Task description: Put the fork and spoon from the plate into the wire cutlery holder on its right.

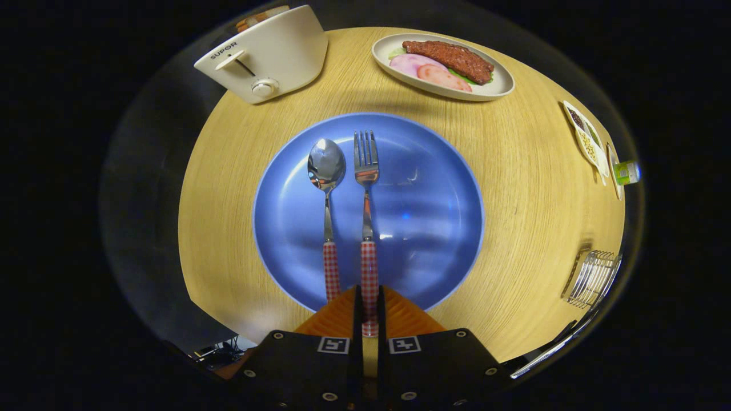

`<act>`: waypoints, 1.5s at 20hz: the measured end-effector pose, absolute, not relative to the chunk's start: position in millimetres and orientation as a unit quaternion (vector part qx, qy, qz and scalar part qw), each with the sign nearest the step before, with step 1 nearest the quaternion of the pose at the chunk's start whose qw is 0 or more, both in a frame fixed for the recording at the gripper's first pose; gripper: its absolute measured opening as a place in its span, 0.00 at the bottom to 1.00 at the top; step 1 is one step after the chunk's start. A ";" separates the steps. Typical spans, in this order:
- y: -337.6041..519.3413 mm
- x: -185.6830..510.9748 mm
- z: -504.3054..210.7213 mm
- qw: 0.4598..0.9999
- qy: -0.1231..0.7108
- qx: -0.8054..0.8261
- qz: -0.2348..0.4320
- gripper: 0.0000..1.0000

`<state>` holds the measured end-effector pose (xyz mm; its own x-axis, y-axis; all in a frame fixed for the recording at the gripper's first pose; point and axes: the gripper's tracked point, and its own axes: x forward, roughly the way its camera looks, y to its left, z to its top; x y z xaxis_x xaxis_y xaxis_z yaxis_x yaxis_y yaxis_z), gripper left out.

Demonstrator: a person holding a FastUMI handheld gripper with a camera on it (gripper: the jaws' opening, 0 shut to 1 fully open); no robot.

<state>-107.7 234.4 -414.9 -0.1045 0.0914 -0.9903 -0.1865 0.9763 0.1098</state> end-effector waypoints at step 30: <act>-116.2 -174.0 -301.2 0.645 0.762 -0.035 0.036 0.11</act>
<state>-174.0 -116.2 -301.2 -0.1643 -0.0062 -0.9864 -0.0998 0.9950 0.0104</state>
